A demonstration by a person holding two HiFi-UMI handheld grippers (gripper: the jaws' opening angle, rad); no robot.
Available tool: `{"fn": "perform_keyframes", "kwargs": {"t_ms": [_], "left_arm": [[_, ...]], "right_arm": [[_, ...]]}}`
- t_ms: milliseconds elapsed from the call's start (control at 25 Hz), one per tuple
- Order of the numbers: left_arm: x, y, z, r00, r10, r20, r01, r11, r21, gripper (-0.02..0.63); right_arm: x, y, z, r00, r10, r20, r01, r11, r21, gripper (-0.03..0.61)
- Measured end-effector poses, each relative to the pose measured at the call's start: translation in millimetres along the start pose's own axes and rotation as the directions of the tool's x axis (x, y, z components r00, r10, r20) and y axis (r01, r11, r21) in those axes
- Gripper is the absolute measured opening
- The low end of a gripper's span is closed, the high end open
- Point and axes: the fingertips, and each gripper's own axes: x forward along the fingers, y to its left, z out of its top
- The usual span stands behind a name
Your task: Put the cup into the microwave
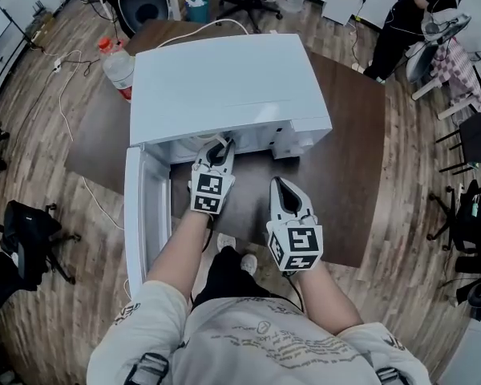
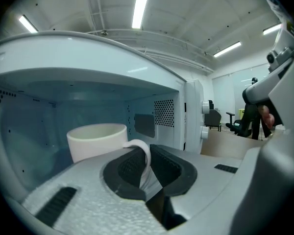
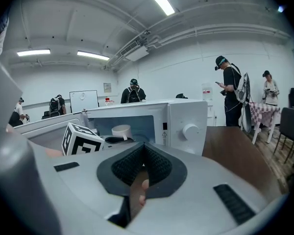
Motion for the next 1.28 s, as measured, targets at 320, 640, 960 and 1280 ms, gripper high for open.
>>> {"fn": "perform_keyframes", "kwargs": {"t_ms": [320,640,960,1280], "left_arm": [[22.4,24.0,5.9,1.000,0.001,0.000,-0.001,1.000,0.011,0.037],[33.6,40.7,4.6,1.000,0.021,-0.003,-0.021,0.999,-0.029,0.037],[38.0,41.5,-6.3,0.999,0.031,-0.028,-0.031,0.999,-0.018,0.037],[30.8,42.8,-10.6,0.998,0.054,-0.026,-0.053,0.998,0.038,0.040]], "right_arm": [[0.9,-12.5,1.6,0.999,-0.036,-0.001,0.036,0.999,-0.003,0.012],[2.8,-18.5,-0.7,0.998,-0.060,-0.012,0.060,0.998,0.002,0.012],[1.8,-27.6,-4.5,0.996,-0.090,-0.020,0.090,0.996,0.014,0.012],[1.0,-22.4,-8.8,0.996,-0.082,-0.026,0.082,0.996,0.015,0.012]]}}
